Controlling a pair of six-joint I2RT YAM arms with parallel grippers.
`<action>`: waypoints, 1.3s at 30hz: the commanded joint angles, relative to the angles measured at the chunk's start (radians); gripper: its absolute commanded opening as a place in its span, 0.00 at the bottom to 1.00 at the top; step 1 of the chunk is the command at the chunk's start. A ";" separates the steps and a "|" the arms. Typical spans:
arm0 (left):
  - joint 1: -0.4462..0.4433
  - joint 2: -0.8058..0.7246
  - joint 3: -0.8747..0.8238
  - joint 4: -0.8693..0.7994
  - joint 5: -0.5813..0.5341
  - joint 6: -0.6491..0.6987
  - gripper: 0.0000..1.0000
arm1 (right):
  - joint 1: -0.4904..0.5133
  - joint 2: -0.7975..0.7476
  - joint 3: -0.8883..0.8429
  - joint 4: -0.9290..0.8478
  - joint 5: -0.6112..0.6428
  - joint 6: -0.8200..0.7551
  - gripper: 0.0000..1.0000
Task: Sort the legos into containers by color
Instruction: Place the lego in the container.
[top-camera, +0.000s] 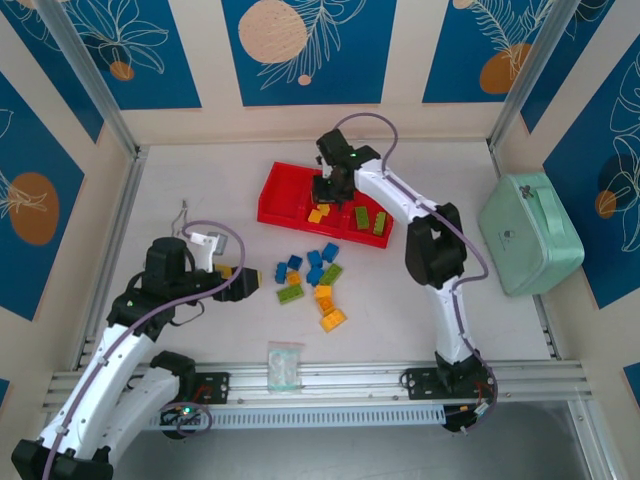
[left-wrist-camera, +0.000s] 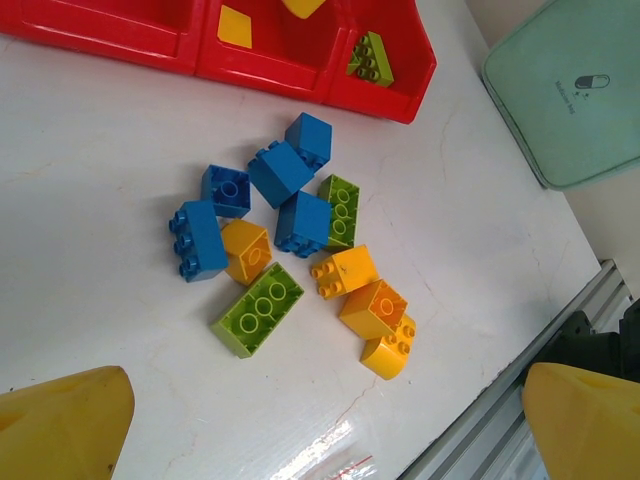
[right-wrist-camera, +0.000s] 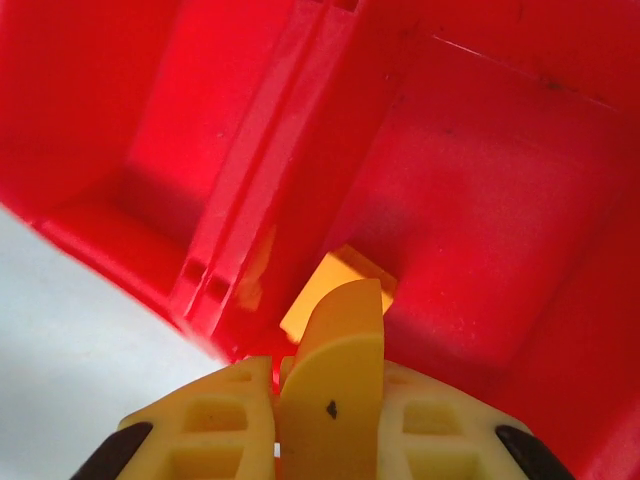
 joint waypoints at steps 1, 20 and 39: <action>-0.014 -0.016 -0.011 0.012 0.036 0.025 0.99 | 0.012 0.047 0.108 -0.083 0.085 0.020 0.00; -0.014 -0.012 -0.013 0.014 0.029 0.023 0.99 | 0.037 0.044 0.093 -0.086 0.206 -0.007 0.50; -0.014 -0.003 -0.013 0.008 0.009 0.015 0.99 | 0.145 -0.547 -0.613 0.058 0.076 0.126 0.94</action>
